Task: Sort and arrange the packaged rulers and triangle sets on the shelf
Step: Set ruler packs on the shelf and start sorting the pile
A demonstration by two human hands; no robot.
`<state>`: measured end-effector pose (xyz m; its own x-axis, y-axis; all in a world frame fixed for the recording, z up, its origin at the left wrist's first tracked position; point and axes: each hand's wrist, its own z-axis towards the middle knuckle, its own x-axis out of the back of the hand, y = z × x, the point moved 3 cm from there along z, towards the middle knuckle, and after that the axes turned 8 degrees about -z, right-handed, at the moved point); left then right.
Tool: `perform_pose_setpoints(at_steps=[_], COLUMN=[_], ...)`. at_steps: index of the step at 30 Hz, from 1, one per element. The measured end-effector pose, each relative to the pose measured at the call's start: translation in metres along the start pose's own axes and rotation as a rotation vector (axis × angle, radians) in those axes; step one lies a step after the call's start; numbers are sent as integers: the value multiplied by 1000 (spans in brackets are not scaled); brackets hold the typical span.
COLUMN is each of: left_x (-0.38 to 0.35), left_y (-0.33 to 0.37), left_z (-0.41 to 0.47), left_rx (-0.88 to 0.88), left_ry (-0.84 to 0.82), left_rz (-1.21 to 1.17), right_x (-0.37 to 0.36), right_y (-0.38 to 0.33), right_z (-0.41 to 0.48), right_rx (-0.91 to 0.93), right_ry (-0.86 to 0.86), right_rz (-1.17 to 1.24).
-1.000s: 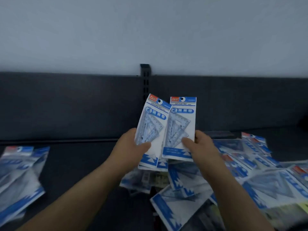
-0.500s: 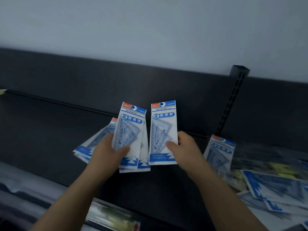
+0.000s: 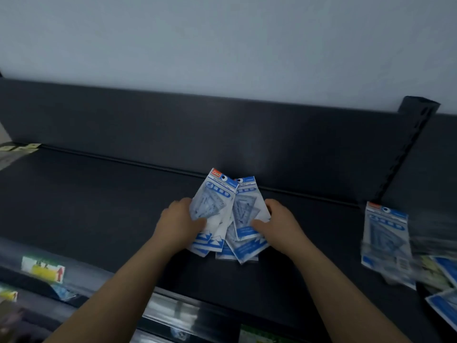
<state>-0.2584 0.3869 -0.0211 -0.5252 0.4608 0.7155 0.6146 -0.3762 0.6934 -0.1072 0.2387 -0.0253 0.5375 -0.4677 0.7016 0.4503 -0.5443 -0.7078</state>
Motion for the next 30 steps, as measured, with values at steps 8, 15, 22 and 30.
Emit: perform_pose_setpoints(at_steps=[8, 15, 22, 30], left_x=[-10, -67, -141, -239], left_y=[33, 116, 204, 299], left_z=[-12, -35, -73, -97], left_rx=[-282, -675, -916, -900], left_ry=[153, 3, -190, -423], left_rz=[228, 47, 54, 153], right_x=[19, 75, 154, 255], right_y=[-3, 32, 106, 202], right_z=[-19, -58, -109, -148], right_rx=[108, 50, -147, -333], right_ry=[88, 319, 487, 518], right_rz=[-296, -448, -479, -504])
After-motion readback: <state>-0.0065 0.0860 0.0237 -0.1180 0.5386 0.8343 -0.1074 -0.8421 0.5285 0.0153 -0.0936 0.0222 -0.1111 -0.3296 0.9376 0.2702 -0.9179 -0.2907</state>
